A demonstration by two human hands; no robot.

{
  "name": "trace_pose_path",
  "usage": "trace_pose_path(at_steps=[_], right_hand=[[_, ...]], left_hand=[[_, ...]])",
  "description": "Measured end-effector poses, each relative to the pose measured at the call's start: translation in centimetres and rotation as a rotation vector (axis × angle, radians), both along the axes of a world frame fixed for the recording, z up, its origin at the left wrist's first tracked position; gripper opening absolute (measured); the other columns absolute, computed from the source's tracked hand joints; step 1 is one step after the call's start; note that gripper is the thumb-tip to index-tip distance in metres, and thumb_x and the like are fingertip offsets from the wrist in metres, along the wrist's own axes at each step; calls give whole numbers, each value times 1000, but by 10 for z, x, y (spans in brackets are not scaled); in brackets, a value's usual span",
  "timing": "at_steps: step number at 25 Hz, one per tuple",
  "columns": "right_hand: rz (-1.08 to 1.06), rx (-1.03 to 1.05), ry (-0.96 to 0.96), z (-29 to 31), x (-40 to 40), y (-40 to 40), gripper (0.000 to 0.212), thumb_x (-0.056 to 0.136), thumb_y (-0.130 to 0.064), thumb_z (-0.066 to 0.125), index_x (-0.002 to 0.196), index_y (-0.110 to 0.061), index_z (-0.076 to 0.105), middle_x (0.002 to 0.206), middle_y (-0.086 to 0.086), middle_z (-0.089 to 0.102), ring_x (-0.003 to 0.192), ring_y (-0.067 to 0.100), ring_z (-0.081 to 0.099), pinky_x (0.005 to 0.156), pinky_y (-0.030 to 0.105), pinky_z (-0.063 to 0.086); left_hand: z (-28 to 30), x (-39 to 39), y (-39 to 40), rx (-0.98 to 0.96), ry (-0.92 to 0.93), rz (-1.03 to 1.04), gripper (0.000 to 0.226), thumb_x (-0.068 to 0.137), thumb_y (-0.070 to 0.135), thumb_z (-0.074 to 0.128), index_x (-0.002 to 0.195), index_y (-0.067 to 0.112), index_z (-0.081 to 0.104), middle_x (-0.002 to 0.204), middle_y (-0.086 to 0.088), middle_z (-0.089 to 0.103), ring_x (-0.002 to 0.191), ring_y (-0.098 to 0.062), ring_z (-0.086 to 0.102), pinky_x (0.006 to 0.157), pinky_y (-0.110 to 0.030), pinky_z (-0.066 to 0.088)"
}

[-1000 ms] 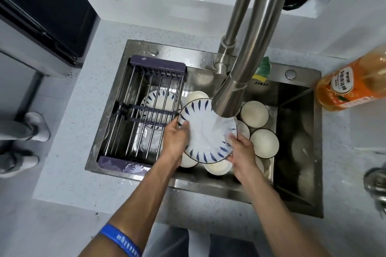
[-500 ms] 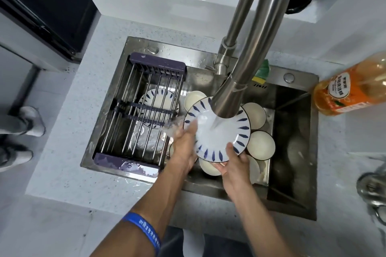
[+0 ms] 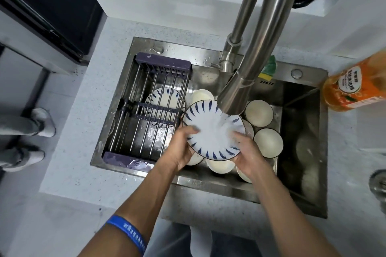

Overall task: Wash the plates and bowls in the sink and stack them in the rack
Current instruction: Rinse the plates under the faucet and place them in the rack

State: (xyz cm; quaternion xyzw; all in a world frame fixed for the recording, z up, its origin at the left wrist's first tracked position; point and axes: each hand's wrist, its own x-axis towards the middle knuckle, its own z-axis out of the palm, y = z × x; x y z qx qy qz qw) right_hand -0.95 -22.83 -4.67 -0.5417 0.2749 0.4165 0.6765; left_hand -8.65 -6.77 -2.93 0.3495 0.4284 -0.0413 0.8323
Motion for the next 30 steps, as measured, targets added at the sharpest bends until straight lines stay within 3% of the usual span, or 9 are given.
trace_pose_path(at_steps=[2,5,8,11,14,18,21,25,30], right_hand=[[28,-234,-198,14,2,-4,23,96,-10,52,114,-10,67,109,9,73,99,27,70,67,33,58],[-9,-338,-383,26,-3,-11,15,100,-19,52,102,-19,67,101,-1,74,97,20,70,79,39,58],[-236,-117,-199,18,-16,0,22,100,-18,55,120,-12,64,112,5,73,104,23,70,88,41,56],[-335,82,38,-1,-21,16,30,98,-11,57,127,-9,61,119,13,71,108,31,68,83,43,59],[-160,-75,-59,-13,-9,24,27,97,-18,60,122,-9,65,113,13,72,101,31,71,72,41,60],[-80,-152,-20,-14,-9,33,13,95,-15,63,105,-12,70,101,9,75,91,28,73,80,47,59],[21,-225,-149,-18,-1,22,18,96,-24,62,107,-12,70,104,9,75,91,25,73,78,41,60],[114,-441,-397,-1,-4,4,18,97,-15,51,89,-15,68,97,8,74,87,23,70,83,43,57],[212,-668,-704,36,-13,-5,23,101,-14,42,112,-16,61,103,-3,67,94,16,62,74,26,47]], left_hand=[[-14,6,-8,179,207,12,15,94,10,59,105,8,69,99,-12,75,83,-21,71,73,-32,59],[-21,13,-27,23,179,133,9,95,7,63,100,11,70,96,-12,76,78,-22,72,68,-35,60],[-16,19,-37,33,183,265,12,91,5,65,99,13,70,96,-11,75,75,-21,73,65,-35,61],[-5,18,-31,53,157,299,28,97,12,59,126,11,58,108,-13,73,92,-26,73,78,-45,61],[-3,14,-2,271,168,63,27,98,4,54,124,8,57,115,-14,70,97,-25,70,80,-39,60],[7,2,5,423,230,41,25,100,9,51,124,12,57,112,-4,69,99,-19,66,86,-36,57],[3,-1,10,404,217,-101,14,103,11,48,106,20,58,104,0,69,87,-9,63,67,-21,56],[-15,-10,10,245,258,-159,32,89,13,71,120,10,64,112,-7,73,97,-21,71,86,-37,59],[-19,8,-14,128,223,73,14,90,1,66,101,8,71,98,-13,75,84,-28,70,75,-38,60]])
